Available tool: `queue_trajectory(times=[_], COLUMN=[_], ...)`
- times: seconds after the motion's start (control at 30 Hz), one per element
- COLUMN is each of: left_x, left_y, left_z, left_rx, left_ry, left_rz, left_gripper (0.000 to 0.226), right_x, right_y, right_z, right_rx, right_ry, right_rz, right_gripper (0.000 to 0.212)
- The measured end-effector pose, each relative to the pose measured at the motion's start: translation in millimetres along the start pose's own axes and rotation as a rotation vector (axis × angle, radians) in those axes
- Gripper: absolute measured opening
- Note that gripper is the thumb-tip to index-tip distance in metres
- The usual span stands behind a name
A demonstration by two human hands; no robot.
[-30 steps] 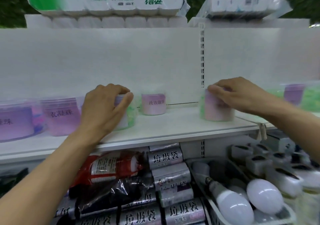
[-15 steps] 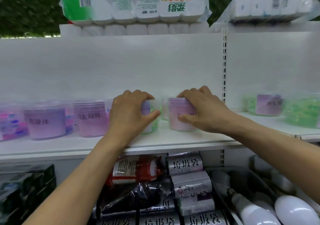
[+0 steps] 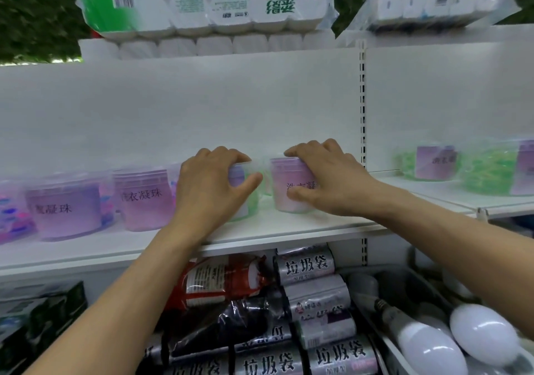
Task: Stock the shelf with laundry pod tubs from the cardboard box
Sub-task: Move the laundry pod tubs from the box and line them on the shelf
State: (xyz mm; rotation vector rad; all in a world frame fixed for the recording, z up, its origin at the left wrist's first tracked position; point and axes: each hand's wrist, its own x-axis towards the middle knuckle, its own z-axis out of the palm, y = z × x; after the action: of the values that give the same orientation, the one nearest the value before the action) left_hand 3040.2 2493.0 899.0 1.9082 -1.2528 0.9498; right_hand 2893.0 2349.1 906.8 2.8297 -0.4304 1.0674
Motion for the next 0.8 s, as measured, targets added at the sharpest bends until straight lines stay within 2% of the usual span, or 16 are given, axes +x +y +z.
queue_trajectory(times=[0.13,0.23,0.3,0.47,0.57,0.7,0.8], left_x=[4.1,12.3,19.3,58.6,94.4,103.8,104.7], left_y=[7.5,33.6,59.9,112.0,121.1,116.6,111.9], left_z=[-13.4,-19.6,-14.2,14.6,31.4,51.7,59.3], left_rx=[0.017,-0.042,-0.077,-0.024,0.038,0.119,0.091], left_ry=[-0.152,-0.123,-0.117,-0.319,-0.446,-0.702,-0.731], left_rz=[-0.045,-0.037,-0.002,0.005,-0.1,-0.372,-0.448], left_gripper=[0.045,0.048,0.048,0.06,0.071,0.077,0.074], right_x=[-12.7,-21.6,-23.8,-18.2,-8.0,8.1,18.5], right_y=[11.6,31.6,50.4,115.8,161.6,207.7,227.8], right_z=[-7.5,-16.3,-25.0,-59.7,-85.2,-101.3,-98.6], right_rx=[0.226,0.253,0.226,0.002,-0.087,-0.215,-0.271], right_ry=[-0.004,0.041,0.038,-0.071,-0.141,-0.283,-0.443], right_rz=[-0.016,0.009,0.039,0.145,0.262,0.448,0.544], right_gripper=[0.077,0.075,0.071,0.059,0.056,0.056,0.052])
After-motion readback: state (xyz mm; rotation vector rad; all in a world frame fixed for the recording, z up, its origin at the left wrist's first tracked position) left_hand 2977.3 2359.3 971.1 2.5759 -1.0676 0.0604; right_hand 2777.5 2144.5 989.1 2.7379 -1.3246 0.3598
